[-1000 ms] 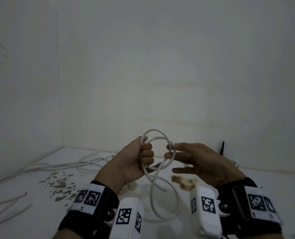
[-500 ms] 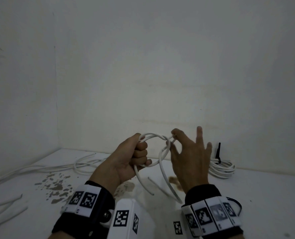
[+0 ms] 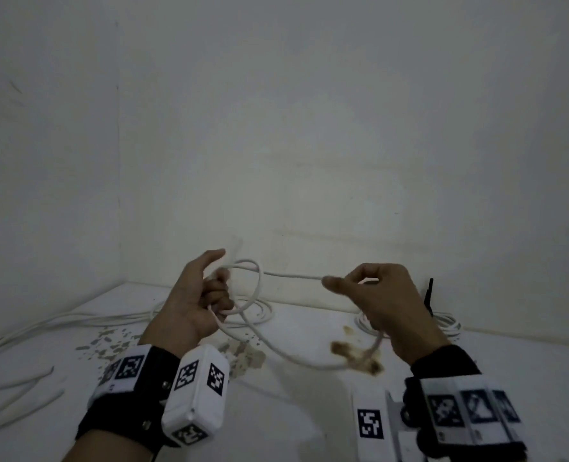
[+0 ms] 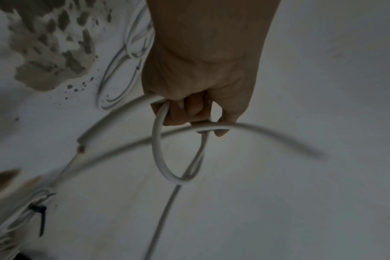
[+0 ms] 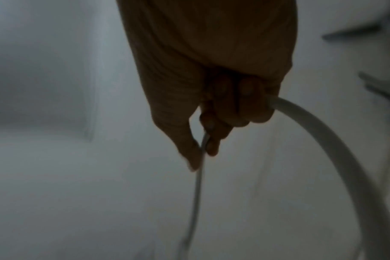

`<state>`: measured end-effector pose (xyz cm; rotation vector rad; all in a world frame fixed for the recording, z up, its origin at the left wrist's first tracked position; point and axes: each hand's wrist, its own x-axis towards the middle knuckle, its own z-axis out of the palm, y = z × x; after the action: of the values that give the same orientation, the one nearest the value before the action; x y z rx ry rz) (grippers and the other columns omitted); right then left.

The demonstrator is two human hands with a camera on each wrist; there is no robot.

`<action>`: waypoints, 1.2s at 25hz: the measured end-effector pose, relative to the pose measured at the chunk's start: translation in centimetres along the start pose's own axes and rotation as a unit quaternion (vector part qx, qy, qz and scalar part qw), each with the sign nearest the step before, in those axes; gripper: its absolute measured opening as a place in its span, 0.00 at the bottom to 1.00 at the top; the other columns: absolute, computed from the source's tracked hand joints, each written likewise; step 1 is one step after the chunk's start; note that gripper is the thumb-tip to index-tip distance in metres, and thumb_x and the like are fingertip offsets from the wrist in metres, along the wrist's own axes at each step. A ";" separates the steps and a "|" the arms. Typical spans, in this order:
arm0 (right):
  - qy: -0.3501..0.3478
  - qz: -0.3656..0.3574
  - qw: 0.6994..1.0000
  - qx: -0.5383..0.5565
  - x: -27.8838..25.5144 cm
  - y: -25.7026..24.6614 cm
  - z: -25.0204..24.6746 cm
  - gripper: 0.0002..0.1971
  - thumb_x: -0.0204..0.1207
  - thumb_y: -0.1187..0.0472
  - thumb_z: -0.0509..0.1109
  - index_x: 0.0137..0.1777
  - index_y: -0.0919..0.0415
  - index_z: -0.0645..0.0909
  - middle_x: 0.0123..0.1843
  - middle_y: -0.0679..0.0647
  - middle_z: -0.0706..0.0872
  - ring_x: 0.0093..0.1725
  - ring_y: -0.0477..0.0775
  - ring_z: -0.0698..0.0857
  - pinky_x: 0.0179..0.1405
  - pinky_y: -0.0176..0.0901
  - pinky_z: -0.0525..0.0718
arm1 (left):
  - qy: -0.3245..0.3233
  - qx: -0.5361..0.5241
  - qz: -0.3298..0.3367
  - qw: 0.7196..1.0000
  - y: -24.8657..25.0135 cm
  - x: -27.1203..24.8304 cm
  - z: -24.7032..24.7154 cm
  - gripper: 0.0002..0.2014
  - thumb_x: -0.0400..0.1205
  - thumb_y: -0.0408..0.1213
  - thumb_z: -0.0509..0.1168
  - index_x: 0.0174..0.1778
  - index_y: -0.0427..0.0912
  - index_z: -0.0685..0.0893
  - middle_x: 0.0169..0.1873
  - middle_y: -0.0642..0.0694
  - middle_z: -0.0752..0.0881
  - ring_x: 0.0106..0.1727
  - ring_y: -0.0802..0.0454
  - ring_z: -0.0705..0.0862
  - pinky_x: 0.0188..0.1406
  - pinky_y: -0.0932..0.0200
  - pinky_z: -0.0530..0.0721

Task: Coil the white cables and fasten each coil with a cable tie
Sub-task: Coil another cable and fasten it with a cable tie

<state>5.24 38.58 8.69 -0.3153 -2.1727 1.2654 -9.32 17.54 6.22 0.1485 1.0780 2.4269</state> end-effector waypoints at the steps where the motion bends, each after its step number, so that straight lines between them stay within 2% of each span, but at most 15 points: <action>1: 0.013 -0.033 0.993 -0.113 -0.2 0.3 -0.1 0.22 0.65 0.43 0.83 0.28 0.61 0.82 0.14 0.45 0.72 0.14 0.42 0.68 0.19 0.33 0.67 | 0.009 -0.023 0.003 1.000 0.4 0.3 -0.9 0.21 0.82 0.46 0.65 0.24 0.45 0.69 0.10 0.54 0.58 0.08 0.57 0.54 0.11 0.68 0.54; 3: -0.004 -0.046 0.983 -0.177 -0.3 0.7 -0.1 0.19 0.68 0.40 0.80 0.32 0.56 0.85 0.14 0.44 0.75 0.16 0.41 0.73 0.23 0.34 0.69 | 0.023 -0.064 0.009 0.998 1.0 0.8 -2.2 0.21 0.86 0.44 0.59 0.26 0.47 0.66 0.09 0.54 0.58 0.07 0.58 0.55 0.09 0.66 0.55; 6: -0.099 -0.035 0.994 -0.027 -0.8 -0.1 0.0 0.03 0.82 0.54 0.70 0.47 0.49 0.82 0.22 0.49 0.73 0.19 0.47 0.69 0.23 0.39 0.69 | 0.036 -0.106 0.030 0.993 1.9 1.1 -3.1 0.21 0.88 0.46 0.55 0.28 0.48 0.64 0.10 0.54 0.59 0.07 0.57 0.57 0.09 0.67 0.57; 8: -0.152 -0.042 0.987 0.004 -1.2 -1.0 0.3 0.07 0.86 0.63 0.61 0.51 0.51 0.79 0.30 0.56 0.79 0.22 0.52 0.76 0.23 0.40 0.75 | 0.038 -0.120 0.063 0.990 2.2 1.2 -3.0 0.21 0.90 0.47 0.52 0.28 0.48 0.64 0.10 0.54 0.60 0.08 0.57 0.58 0.11 0.67 0.60; 11: -0.224 -0.067 0.969 -0.082 -1.4 -1.2 0.6 0.15 0.83 0.66 0.55 0.49 0.52 0.83 0.43 0.51 0.91 0.39 0.53 0.90 0.38 0.46 0.85 | 0.024 -0.139 0.092 0.986 2.0 1.3 -2.5 0.20 0.90 0.43 0.48 0.30 0.47 0.65 0.14 0.53 0.61 0.12 0.58 0.60 0.23 0.64 0.65; 13: -0.255 -0.082 0.949 -0.166 -1.1 -0.6 0.2 0.16 0.82 0.67 0.59 0.54 0.47 0.84 0.50 0.45 0.92 0.50 0.48 0.90 0.51 0.48 0.87 | -0.001 -0.155 0.094 0.983 1.9 1.1 -2.3 0.18 0.88 0.39 0.47 0.31 0.47 0.65 0.17 0.52 0.62 0.14 0.56 0.62 0.30 0.62 0.66; 14: -0.255 -0.100 0.939 -0.210 -0.9 -0.4 0.0 0.15 0.80 0.66 0.65 0.56 0.44 0.84 0.52 0.42 0.90 0.49 0.43 0.89 0.54 0.44 0.88 | -0.016 -0.161 0.096 0.982 1.9 1.0 -2.1 0.17 0.88 0.37 0.47 0.31 0.46 0.66 0.19 0.52 0.62 0.16 0.56 0.63 0.33 0.61 0.68; 16: -0.211 -0.134 0.933 -0.260 -0.7 0.1 -0.2 0.11 0.76 0.54 0.76 0.56 0.38 0.85 0.50 0.39 0.89 0.41 0.37 0.89 0.48 0.36 0.87 | -0.046 -0.174 0.093 0.979 1.7 0.8 -1.6 0.18 0.88 0.35 0.47 0.31 0.45 0.66 0.22 0.51 0.64 0.18 0.56 0.64 0.39 0.60 0.70; 18: -0.173 -0.145 0.944 -0.239 -0.8 0.0 -0.1 0.09 0.73 0.40 0.76 0.50 0.38 0.89 0.43 0.40 0.89 0.32 0.37 0.86 0.40 0.35 0.85 | -0.065 -0.178 0.078 0.979 1.3 0.7 -1.0 0.18 0.89 0.35 0.48 0.32 0.44 0.68 0.24 0.51 0.65 0.21 0.56 0.65 0.43 0.60 0.72; 19: -0.165 -0.140 0.951 -0.219 -0.8 0.0 0.0 0.11 0.73 0.37 0.74 0.45 0.41 0.90 0.38 0.40 0.88 0.28 0.38 0.84 0.35 0.36 0.83 | -0.070 -0.175 0.069 0.980 1.1 0.7 -0.9 0.17 0.89 0.36 0.48 0.33 0.44 0.68 0.24 0.50 0.66 0.21 0.55 0.66 0.44 0.59 0.73; 21: -0.164 -0.105 0.964 -0.183 -1.0 -0.1 0.2 0.17 0.78 0.39 0.70 0.37 0.50 0.89 0.29 0.42 0.86 0.24 0.39 0.80 0.28 0.35 0.78 | -0.076 -0.169 0.044 0.982 0.6 0.7 -0.8 0.16 0.89 0.36 0.48 0.34 0.44 0.68 0.25 0.49 0.67 0.23 0.55 0.67 0.48 0.56 0.77; 23: -0.173 -0.035 0.981 -0.079 -1.2 -0.7 0.7 0.21 0.83 0.45 0.67 0.39 0.61 0.89 0.30 0.51 0.86 0.23 0.45 0.80 0.23 0.38 0.75 | -0.074 -0.170 0.020 0.982 0.0 0.8 -0.7 0.17 0.90 0.36 0.47 0.34 0.44 0.68 0.26 0.48 0.67 0.25 0.54 0.67 0.51 0.52 0.79; 25: -0.199 0.021 0.978 0.054 -1.7 -1.8 1.5 0.21 0.87 0.53 0.64 0.42 0.71 0.88 0.31 0.60 0.86 0.22 0.52 0.80 0.19 0.40 0.72 | -0.069 -0.174 0.011 0.982 -0.9 1.0 -0.2 0.18 0.90 0.37 0.46 0.33 0.44 0.66 0.23 0.47 0.67 0.22 0.53 0.67 0.51 0.51 0.80; 28: -0.259 0.021 0.952 0.163 -2.7 -3.4 3.2 0.17 0.86 0.56 0.65 0.45 0.69 0.86 0.36 0.64 0.88 0.27 0.57 0.85 0.19 0.39 0.75 | -0.075 -0.105 0.004 0.992 -2.0 1.0 1.3 0.18 0.90 0.40 0.46 0.33 0.44 0.66 0.24 0.49 0.65 0.24 0.54 0.66 0.37 0.54 0.81; 30: -0.247 0.017 0.948 0.201 -3.0 -3.8 4.0 0.16 0.85 0.56 0.67 0.47 0.70 0.87 0.38 0.66 0.89 0.32 0.58 0.88 0.22 0.39 0.80 | -0.097 0.008 -0.007 0.995 -2.5 0.6 2.2 0.17 0.89 0.41 0.47 0.34 0.43 0.69 0.25 0.48 0.65 0.26 0.53 0.66 0.33 0.57 0.75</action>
<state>5.53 32.33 9.30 0.1519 -2.2251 1.9258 -8.28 20.78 5.84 0.3717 1.0071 2.3357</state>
